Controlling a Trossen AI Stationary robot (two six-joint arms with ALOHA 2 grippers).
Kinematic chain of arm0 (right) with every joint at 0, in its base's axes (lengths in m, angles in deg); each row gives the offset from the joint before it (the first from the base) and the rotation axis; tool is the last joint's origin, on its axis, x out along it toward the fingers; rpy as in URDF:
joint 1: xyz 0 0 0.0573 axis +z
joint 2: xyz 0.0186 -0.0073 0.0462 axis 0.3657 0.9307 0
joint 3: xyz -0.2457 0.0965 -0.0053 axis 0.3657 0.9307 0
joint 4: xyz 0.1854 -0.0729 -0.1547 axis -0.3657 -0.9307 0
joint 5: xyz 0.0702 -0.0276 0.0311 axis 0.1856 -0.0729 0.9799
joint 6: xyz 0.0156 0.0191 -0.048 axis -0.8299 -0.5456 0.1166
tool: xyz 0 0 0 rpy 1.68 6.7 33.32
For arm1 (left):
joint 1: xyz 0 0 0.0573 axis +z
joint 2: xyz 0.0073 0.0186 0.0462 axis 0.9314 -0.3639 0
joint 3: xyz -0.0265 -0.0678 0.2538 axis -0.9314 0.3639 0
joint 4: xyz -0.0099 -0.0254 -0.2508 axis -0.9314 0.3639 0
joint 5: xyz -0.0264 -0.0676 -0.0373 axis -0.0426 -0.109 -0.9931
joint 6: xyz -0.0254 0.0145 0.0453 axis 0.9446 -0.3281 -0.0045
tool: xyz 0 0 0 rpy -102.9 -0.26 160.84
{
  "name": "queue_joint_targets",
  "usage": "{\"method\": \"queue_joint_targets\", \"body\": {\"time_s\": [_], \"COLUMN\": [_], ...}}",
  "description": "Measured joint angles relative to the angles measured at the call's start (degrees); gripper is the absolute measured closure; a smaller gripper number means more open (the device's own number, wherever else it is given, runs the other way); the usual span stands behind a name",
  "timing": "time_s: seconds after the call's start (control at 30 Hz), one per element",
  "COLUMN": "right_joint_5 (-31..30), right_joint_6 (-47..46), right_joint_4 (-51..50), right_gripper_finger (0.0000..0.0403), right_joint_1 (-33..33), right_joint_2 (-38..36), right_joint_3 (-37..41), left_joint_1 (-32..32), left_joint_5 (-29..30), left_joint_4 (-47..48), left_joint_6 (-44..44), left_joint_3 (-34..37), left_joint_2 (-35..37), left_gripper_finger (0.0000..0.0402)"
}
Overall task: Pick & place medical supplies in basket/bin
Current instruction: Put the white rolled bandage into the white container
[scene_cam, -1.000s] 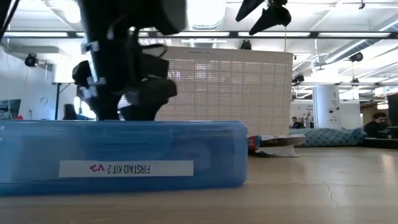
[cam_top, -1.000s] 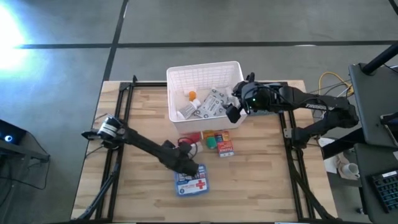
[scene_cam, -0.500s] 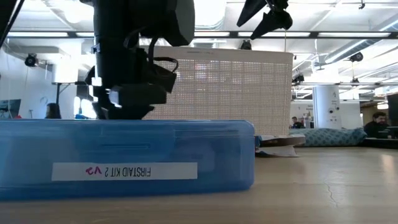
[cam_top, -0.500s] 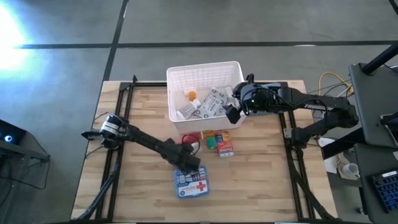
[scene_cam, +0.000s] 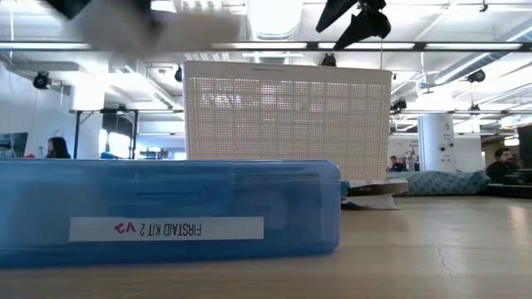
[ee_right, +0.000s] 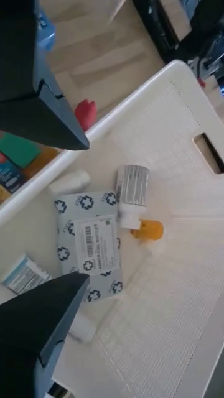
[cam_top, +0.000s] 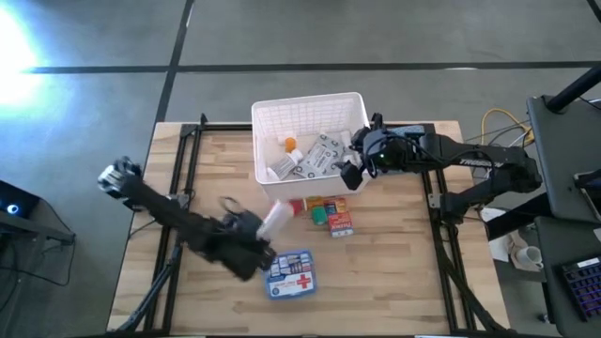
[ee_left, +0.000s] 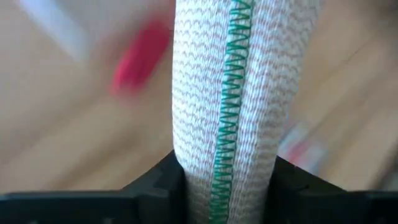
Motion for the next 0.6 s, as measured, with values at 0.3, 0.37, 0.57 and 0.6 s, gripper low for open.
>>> {"method": "queue_joint_targets", "body": {"time_s": [0.3,0.37,0.57,0.6], "right_joint_5": [0.0,0.0,-0.1,-0.2], "right_joint_6": [1.8,3.8,6.4,6.8], "right_joint_4": [8.5,10.8,13.6,13.6], "right_gripper_finger": [0.0076,0.0076,0.0076,0.0076], "right_joint_1": [0.3,0.3,0.3,0.3], "right_joint_2": [-0.1,-0.4,-2.8,-3.5], "right_joint_3": [0.0,0.0,0.0,0.0], "left_joint_1": [-1.5,3.2,25.0,29.2], "left_joint_5": [51.8,47.9,20.4,15.7], "left_joint_4": [-34.4,-38.6,-39.2,-39.2], "left_joint_6": [-36.7,-46.6,-54.9,-55.0], "left_joint_3": [2.7,2.7,3.1,3.2], "left_joint_2": [14.2,14.7,13.8,13.3], "left_gripper_finger": [0.0276,0.0276,0.0276,0.0276]}}
